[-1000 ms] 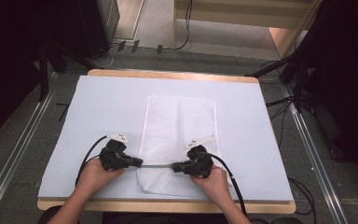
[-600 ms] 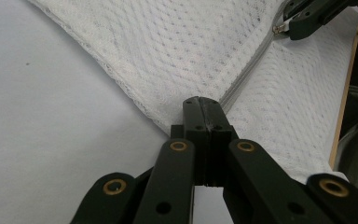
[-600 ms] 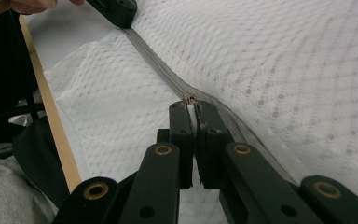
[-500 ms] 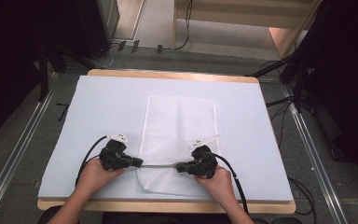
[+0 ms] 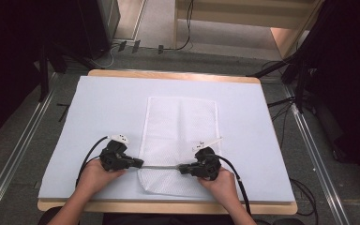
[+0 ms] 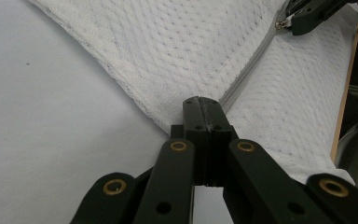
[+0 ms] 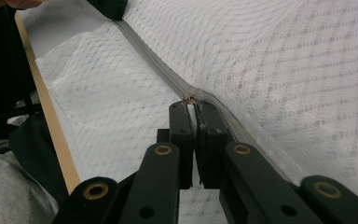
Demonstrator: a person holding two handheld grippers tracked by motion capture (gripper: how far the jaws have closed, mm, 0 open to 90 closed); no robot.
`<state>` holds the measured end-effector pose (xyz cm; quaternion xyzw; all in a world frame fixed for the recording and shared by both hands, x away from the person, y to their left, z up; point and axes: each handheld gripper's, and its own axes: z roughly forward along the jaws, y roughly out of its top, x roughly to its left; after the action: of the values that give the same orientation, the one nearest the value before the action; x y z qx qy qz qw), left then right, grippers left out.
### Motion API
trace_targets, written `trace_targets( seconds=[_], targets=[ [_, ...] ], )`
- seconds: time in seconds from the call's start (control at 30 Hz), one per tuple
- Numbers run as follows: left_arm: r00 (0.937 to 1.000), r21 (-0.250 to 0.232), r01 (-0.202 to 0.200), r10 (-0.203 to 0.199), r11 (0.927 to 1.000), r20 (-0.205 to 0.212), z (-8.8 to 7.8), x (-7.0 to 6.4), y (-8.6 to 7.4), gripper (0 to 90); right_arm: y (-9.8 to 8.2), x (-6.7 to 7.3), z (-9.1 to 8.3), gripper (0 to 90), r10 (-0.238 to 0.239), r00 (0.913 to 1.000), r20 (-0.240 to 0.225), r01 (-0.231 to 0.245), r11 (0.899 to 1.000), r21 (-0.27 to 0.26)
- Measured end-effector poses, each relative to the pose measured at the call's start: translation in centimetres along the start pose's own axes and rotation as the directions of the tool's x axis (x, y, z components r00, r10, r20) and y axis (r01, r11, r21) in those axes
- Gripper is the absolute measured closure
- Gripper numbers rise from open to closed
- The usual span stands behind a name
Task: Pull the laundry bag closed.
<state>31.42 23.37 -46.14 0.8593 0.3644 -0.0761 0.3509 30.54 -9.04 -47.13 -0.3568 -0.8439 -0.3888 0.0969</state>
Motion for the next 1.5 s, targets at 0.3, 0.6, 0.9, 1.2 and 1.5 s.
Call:
trace_targets(
  seconds=[0.3, 0.6, 0.9, 1.2, 1.5],
  targets=[
    [0.9998, 0.002, -0.016, 0.016, 0.9999, -0.008, 0.0, -0.1, 0.0, 90.0, -0.1, -0.3, -0.7, 88.2, 0.016, 0.9999, -0.005, -0.016, 1.000, -0.010],
    [0.9999, -0.001, -0.012, 0.012, 0.9999, -0.003, 0.0, 0.0, 0.0, 90.0, -0.3, -0.4, -1.1, 88.2, 0.013, 0.9998, 0.012, -0.013, 1.000, -0.015],
    [1.0000, -0.003, -0.009, 0.009, 1.0000, -0.001, 0.0, 0.0, 0.0, 90.0, -0.4, -0.5, -1.3, 88.2, 0.014, 0.9999, 0.005, -0.014, 1.000, -0.017],
    [0.9999, -0.002, -0.011, 0.011, 0.9999, 0.002, 0.0, 0.0, 0.0, 90.0, -0.8, -0.9, -1.7, 88.2, 0.019, 0.9998, 0.011, -0.019, 1.000, -0.018],
    [1.0000, -0.003, -0.009, 0.009, 1.0000, 0.002, 0.0, 0.0, 0.0, 90.0, -1.0, -1.3, -2.2, 88.2, 0.016, 0.9999, -0.003, -0.016, 1.000, -0.019]
  ],
)
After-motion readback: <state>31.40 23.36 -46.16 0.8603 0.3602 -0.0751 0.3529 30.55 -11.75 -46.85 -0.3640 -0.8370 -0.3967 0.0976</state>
